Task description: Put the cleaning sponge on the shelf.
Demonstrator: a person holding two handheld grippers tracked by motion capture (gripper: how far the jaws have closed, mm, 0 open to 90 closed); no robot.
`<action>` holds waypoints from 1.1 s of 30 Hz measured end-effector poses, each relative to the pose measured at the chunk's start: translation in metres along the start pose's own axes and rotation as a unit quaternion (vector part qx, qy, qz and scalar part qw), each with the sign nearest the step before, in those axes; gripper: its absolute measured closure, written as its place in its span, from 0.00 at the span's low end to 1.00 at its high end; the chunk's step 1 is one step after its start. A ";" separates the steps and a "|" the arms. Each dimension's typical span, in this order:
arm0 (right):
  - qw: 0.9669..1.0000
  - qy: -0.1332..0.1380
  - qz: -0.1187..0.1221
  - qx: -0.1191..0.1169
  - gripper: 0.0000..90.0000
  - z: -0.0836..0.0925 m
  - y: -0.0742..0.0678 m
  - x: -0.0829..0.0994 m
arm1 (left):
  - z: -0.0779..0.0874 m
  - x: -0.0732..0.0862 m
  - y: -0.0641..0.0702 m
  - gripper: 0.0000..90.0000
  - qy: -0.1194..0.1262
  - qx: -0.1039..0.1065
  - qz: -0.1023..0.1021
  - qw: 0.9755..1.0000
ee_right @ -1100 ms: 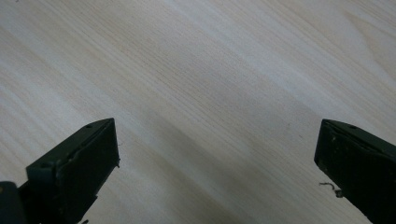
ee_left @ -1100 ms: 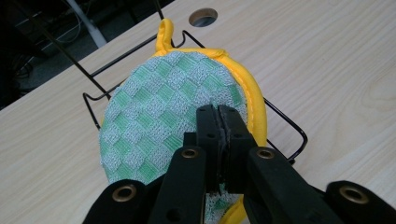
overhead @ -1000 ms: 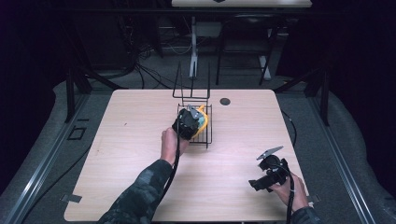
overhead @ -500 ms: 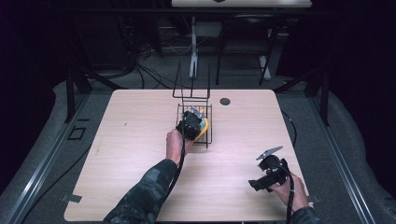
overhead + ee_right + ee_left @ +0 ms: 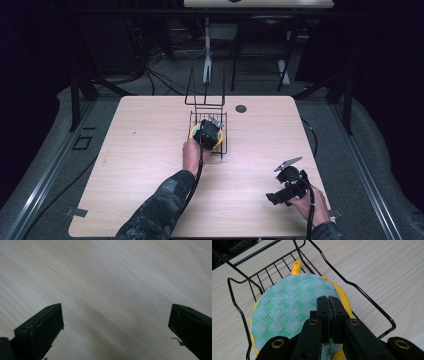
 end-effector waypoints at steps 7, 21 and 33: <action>1.000 -0.002 0.002 0.001 0.00 0.000 0.001 0.000 | -0.004 -0.002 -0.001 0.97 0.002 -0.005 0.002 1.000; 1.000 -0.002 0.003 0.001 0.00 0.000 0.001 0.000 | 0.010 -0.004 -0.004 0.60 0.007 -0.009 0.016 1.000; 1.000 -0.004 0.003 -0.004 0.00 -0.001 -0.001 -0.001 | 0.037 0.006 -0.008 0.25 0.036 0.012 0.029 0.999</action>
Point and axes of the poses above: each handheld gripper's, and its own axes: z roughly backward along the jaws, x roughly out of its underside, y roughly to its right, the point moved 4 cm from there along -z, roughly forward along the jaws, and after that the axes turned 10 degrees about -z, right-handed, at the moved point
